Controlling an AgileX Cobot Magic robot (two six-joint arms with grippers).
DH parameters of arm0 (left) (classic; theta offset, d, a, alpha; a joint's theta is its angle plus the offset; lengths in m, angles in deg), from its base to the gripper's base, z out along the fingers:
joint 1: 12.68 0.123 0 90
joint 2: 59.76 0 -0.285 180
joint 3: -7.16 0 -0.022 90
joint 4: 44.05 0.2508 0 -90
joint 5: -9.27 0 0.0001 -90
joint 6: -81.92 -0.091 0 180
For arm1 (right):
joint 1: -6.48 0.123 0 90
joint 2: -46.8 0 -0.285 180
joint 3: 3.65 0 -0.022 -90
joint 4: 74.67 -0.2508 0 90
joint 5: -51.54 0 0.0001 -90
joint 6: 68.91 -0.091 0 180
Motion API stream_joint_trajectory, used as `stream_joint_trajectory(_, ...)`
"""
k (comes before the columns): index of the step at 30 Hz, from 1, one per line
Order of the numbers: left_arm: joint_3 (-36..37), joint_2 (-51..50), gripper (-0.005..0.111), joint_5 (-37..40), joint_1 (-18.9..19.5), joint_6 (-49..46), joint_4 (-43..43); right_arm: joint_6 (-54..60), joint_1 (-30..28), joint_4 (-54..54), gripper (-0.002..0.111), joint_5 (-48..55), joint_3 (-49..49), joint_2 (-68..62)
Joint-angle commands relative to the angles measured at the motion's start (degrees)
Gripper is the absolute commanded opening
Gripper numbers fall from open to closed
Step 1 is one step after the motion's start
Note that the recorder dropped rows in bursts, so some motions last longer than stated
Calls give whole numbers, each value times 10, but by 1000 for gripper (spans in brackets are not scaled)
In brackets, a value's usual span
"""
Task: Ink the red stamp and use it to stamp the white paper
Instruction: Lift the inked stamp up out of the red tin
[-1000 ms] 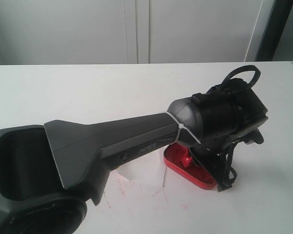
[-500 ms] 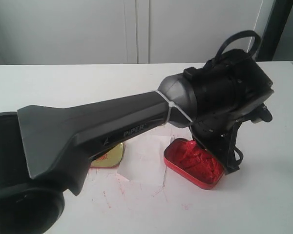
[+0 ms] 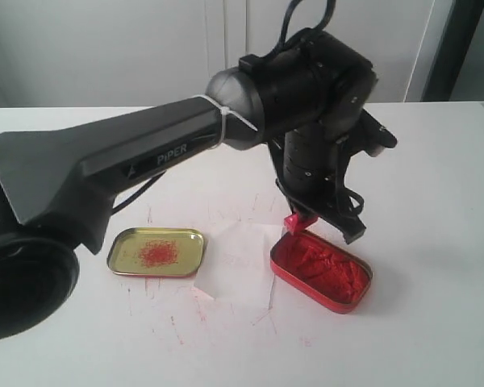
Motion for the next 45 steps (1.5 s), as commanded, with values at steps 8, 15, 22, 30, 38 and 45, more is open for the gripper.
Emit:
stream_joint_trajectory(8,0,15,0,53,56,2,-59,1,-1,4,0,-7,2,2)
stream_joint_trajectory(15,0,22,0,53,71,2,-87,1,-1,4,0,-7,2,2)
stream_joint_trajectory(22,0,31,0,53,71,2,-91,1,-1,4,0,-7,2,2)
stream_joint_trajectory(30,1,57,0,53,121,-7,-177,1,-1,4,0,-7,2,2)
stream_joint_trajectory(38,13,77,0,53,123,-18,-177,1,-1,4,0,-7,2,2)
stream_joint_trajectory(45,92,114,0,53,123,-22,-175,1,-1,4,0,-7,2,2)
